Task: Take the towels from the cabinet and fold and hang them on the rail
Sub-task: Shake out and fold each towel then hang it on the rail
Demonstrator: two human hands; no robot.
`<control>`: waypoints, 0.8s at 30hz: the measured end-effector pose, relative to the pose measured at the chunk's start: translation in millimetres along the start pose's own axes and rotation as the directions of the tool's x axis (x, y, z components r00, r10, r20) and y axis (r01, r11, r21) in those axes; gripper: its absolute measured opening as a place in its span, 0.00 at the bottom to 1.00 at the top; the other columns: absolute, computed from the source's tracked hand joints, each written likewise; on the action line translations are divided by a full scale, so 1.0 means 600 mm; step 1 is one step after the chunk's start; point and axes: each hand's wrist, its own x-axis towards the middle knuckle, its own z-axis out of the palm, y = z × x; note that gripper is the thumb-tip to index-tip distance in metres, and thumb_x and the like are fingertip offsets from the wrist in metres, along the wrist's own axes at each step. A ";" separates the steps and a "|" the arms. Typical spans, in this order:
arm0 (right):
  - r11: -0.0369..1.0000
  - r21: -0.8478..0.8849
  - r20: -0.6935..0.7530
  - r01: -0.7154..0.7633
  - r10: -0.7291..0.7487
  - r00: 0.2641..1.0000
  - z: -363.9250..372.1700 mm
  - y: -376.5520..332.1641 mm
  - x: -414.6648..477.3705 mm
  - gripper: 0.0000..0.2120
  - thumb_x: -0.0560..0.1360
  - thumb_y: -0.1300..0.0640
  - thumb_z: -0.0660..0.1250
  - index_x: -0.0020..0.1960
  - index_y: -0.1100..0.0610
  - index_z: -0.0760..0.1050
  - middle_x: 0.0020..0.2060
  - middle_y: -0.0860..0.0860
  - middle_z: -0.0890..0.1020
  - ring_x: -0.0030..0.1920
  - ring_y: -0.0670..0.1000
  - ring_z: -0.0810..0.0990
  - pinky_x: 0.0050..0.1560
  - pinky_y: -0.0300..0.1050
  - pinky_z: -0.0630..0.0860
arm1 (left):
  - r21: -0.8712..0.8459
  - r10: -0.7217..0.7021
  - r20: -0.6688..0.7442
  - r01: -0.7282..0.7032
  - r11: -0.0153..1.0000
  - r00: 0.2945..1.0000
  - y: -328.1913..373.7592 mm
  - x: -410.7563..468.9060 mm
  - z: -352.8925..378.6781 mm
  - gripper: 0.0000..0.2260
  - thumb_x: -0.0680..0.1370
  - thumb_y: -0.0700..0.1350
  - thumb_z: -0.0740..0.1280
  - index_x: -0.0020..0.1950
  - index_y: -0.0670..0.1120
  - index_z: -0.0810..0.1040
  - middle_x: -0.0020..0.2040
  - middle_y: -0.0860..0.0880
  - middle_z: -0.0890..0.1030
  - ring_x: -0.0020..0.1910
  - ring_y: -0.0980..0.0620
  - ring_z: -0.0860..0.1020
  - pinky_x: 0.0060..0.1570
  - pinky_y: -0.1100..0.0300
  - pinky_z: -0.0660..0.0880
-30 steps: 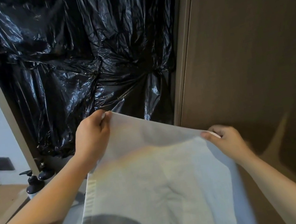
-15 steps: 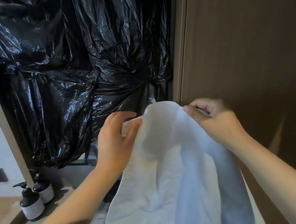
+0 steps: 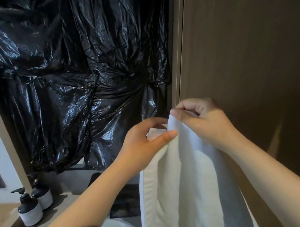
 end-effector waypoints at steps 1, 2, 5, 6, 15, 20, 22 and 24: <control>1.000 0.008 0.006 -0.006 0.005 1.000 0.000 0.000 0.000 0.11 0.76 0.52 0.69 0.36 0.54 0.78 0.28 0.42 0.74 0.32 0.39 0.70 0.33 0.32 0.66 | -0.008 0.000 0.006 0.000 1.000 1.000 0.001 -0.001 0.002 0.10 0.72 0.56 0.73 0.51 0.56 0.82 0.47 0.62 0.83 0.48 0.66 0.79 0.47 0.75 0.70; 1.000 0.020 0.009 -0.013 0.013 1.000 0.000 0.000 -0.001 0.11 0.76 0.53 0.70 0.36 0.54 0.78 0.28 0.43 0.75 0.32 0.39 0.70 0.34 0.33 0.67 | -0.013 -0.001 0.003 0.001 1.000 1.000 0.002 -0.001 0.004 0.06 0.73 0.53 0.72 0.49 0.55 0.83 0.45 0.62 0.83 0.46 0.66 0.79 0.45 0.76 0.70; 0.996 0.089 -0.005 -0.031 0.032 0.999 -0.004 0.001 -0.004 0.09 0.76 0.56 0.71 0.38 0.55 0.80 0.30 0.46 0.77 0.33 0.41 0.72 0.34 0.33 0.68 | -0.060 -0.016 -0.055 0.012 0.998 0.998 0.003 -0.002 0.001 0.02 0.74 0.49 0.73 0.43 0.52 0.84 0.39 0.60 0.83 0.40 0.66 0.79 0.42 0.76 0.69; 0.995 0.087 -0.008 -0.039 0.040 0.999 -0.007 0.003 -0.006 0.09 0.76 0.56 0.70 0.38 0.56 0.79 0.29 0.46 0.76 0.32 0.41 0.70 0.33 0.32 0.66 | -0.072 -0.019 -0.076 0.013 0.997 0.997 0.004 -0.002 -0.002 0.03 0.74 0.49 0.73 0.43 0.51 0.84 0.40 0.58 0.84 0.40 0.65 0.79 0.42 0.75 0.70; 0.987 -0.044 0.039 -0.157 0.159 0.987 -0.040 0.066 -0.069 0.18 0.76 0.44 0.68 0.37 0.58 0.79 0.24 0.49 0.72 0.26 0.44 0.68 0.27 0.35 0.64 | 0.068 -0.082 -0.176 0.095 0.993 0.981 -0.012 0.008 -0.041 0.05 0.73 0.51 0.73 0.39 0.53 0.81 0.24 0.61 0.76 0.21 0.62 0.71 0.22 0.73 0.64; 0.976 -0.108 0.095 -0.191 0.201 0.975 -0.059 0.093 -0.094 0.12 0.72 0.41 0.68 0.36 0.47 0.81 0.28 0.44 0.80 0.29 0.41 0.77 0.29 0.32 0.70 | 0.120 -0.117 -0.277 0.155 0.981 0.954 -0.032 0.019 -0.064 0.06 0.75 0.53 0.72 0.40 0.53 0.80 0.18 0.55 0.71 0.15 0.59 0.66 0.19 0.70 0.62; 0.954 -0.207 0.149 -0.219 0.252 0.956 -0.065 0.112 -0.106 0.11 0.73 0.40 0.68 0.38 0.45 0.81 0.33 0.45 0.83 0.34 0.45 0.81 0.33 0.41 0.78 | 0.143 -0.127 -0.329 0.183 0.973 0.936 -0.039 0.021 -0.066 0.06 0.74 0.53 0.72 0.38 0.56 0.79 0.21 0.60 0.74 0.19 0.62 0.71 0.23 0.69 0.63; 0.937 -0.233 0.152 -0.262 0.301 0.942 -0.070 0.132 -0.120 0.11 0.76 0.43 0.67 0.38 0.46 0.81 0.35 0.48 0.83 0.37 0.50 0.83 0.40 0.52 0.81 | 0.182 -0.123 -0.353 0.197 0.963 0.928 -0.047 0.020 -0.067 0.07 0.75 0.53 0.71 0.37 0.58 0.78 0.23 0.63 0.75 0.24 0.65 0.74 0.28 0.67 0.65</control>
